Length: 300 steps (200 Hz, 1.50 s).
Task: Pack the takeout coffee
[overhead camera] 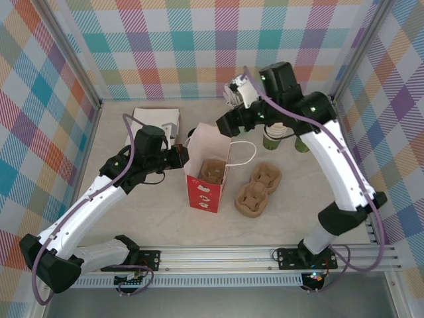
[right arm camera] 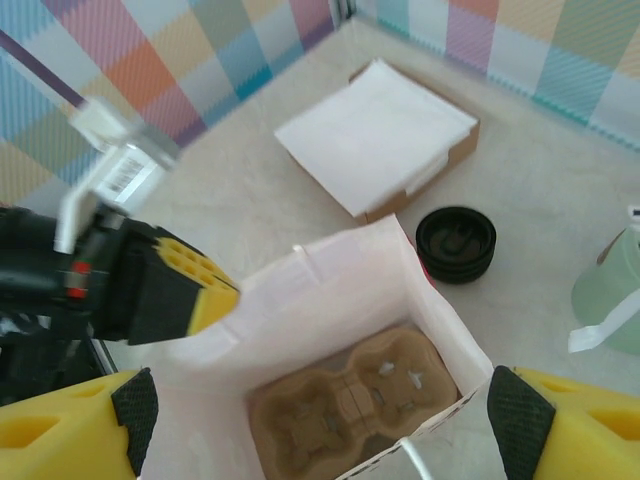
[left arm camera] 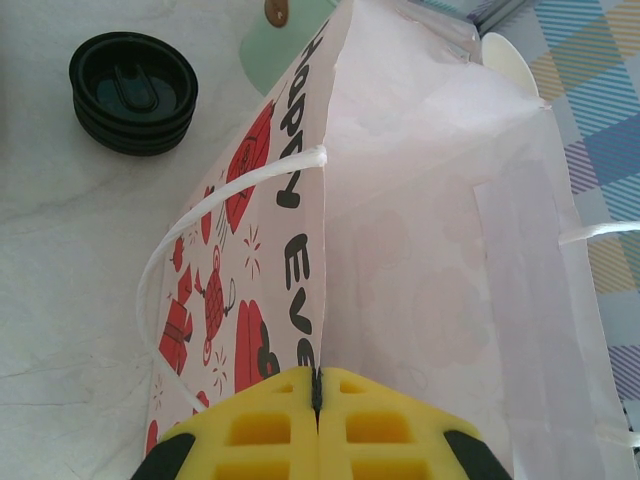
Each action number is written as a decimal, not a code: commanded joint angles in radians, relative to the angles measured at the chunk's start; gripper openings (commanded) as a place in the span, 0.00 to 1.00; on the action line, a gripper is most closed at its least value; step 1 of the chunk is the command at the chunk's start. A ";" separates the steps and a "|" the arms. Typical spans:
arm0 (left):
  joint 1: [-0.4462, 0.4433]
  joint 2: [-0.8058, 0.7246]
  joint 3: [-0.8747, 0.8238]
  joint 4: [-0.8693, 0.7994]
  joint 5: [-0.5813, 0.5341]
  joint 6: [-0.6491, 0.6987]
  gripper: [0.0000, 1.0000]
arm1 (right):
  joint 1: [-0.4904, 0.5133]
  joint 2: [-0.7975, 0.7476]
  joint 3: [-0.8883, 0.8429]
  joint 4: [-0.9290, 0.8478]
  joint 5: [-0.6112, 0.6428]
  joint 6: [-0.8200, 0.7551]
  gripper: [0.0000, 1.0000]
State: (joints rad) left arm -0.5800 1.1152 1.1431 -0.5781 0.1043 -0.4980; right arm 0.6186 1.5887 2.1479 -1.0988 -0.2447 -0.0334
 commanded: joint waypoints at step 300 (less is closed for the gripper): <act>0.014 0.260 0.614 -0.466 -0.159 0.268 0.82 | -0.352 -0.634 -0.965 0.149 0.413 0.354 1.00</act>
State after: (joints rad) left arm -0.5789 1.2537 1.6283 -0.8528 -0.0177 -0.3656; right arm 0.2733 0.9565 1.1957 -0.9936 0.2043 0.3065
